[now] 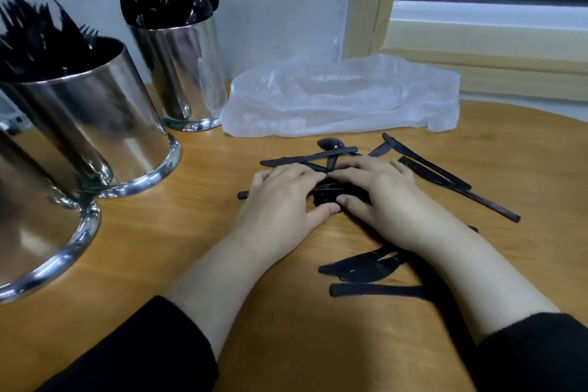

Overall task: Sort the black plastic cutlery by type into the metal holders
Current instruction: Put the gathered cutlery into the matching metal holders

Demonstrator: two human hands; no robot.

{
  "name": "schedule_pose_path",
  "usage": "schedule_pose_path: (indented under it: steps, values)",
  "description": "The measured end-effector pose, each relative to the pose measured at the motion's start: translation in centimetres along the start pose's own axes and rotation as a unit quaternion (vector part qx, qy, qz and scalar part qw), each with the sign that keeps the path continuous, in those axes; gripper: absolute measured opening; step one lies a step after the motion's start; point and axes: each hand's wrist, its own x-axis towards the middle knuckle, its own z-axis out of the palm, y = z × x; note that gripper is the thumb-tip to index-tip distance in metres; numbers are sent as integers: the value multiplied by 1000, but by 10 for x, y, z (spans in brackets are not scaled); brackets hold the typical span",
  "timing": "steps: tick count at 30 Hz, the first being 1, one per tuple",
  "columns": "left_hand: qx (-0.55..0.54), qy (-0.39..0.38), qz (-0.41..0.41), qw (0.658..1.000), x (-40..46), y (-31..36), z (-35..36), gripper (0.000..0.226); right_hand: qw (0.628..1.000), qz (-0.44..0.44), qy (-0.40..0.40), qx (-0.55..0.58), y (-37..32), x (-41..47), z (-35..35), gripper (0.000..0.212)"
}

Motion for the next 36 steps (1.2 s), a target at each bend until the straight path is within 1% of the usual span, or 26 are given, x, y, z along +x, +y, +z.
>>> schedule_pose_path:
  steps: [2, 5, 6, 8, 10, 11, 13, 15, 21, 23, 26, 28, 30, 34, 36]
  values:
    - [-40, -13, 17, 999, -1, -2, -4, 51, 1000, -15, 4, -8, 0, -2, -3, 33]
    - [-124, -17, 5, 992, -1, -10, -10, 48, 1000, -27, -15, -2, -1, -4, -5, 35]
    - [-152, -2, -2, 988, 0, -13, -11, 43, 999, -34, -17, -1, -2, -4, -5, 36]
    - [-177, 53, -13, 983, 2, -16, -10, 29, 999, -49, -12, 5, -4, -4, -2, 35]
    - [-149, 104, -30, 983, 6, -20, -10, 26, 998, -64, -6, 13, -5, -4, 0, 31]
    - [-123, 106, -47, 986, 7, -22, -11, 28, 997, -73, -2, 13, -5, -4, 2, 30]
    - [-57, 75, -89, 992, 9, -25, -12, 35, 997, -82, 10, 8, -5, -3, 5, 27]
    - [-16, 51, -101, 993, 10, -24, -11, 38, 996, -85, 33, -2, -6, -1, 8, 27]
    - [-29, 60, -97, 993, 12, -22, -9, 28, 991, -99, 89, -28, -7, -1, 9, 19]
    - [-29, 57, -90, 994, 12, -23, -10, 21, 989, -105, 101, -33, -7, -1, 7, 19]
    - [-38, 61, -89, 993, 11, -22, -10, 18, 989, -102, 103, -22, -7, -4, 4, 19]
    - [-54, 77, -87, 992, 10, -23, -10, 17, 991, -84, 100, 3, -5, -6, 2, 24]
    - [-84, 104, -89, 987, 10, -25, -10, 16, 990, -64, 120, 29, -1, -6, 0, 28]
    - [-141, 178, -80, 971, 11, -24, -13, 10, 979, -19, 186, 83, 3, -4, -7, 20]
    - [-186, 223, -85, 953, 11, -22, -15, 12, 978, -8, 188, 92, 4, -4, -12, 15]
